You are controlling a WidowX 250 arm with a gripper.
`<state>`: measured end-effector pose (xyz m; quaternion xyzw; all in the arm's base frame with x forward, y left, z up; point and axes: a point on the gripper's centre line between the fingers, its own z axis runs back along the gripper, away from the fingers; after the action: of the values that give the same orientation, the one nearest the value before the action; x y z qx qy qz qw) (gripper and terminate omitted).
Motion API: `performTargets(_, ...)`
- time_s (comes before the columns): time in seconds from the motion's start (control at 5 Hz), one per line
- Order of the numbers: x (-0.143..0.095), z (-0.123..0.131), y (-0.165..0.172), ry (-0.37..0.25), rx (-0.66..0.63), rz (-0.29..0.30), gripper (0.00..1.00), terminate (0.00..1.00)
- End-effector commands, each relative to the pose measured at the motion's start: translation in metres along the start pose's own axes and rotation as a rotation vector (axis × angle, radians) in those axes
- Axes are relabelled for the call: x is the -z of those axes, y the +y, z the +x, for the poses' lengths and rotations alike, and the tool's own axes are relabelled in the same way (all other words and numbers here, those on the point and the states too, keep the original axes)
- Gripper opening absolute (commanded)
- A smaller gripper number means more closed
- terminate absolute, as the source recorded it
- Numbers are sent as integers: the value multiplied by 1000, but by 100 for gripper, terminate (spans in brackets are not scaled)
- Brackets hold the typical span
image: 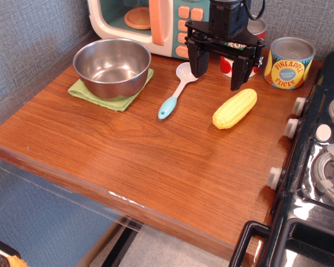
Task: Put the silver pot in front of the spoon and corn.
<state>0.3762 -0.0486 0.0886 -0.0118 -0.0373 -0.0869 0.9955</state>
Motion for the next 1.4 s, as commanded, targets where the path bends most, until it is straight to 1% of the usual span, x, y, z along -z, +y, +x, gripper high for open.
performTargets(0.0,0,0,0,0,0,0,100,0)
performTargets(0.2,-9,8,22,-30,-55,-9,100,0)
performTargets(0.4,-40,13,63,-134,-152,12,100,0)
performTargets(0.6,-57,-2,110,-170,-252,54,100,0)
performTargets(0.8,-37,-6,130,-94,-321,65,100,0)
performTargets(1.0,-12,-1,128,-23,-320,46,100,0)
performTargets(1.2,6,1,119,15,-312,22,100,0)
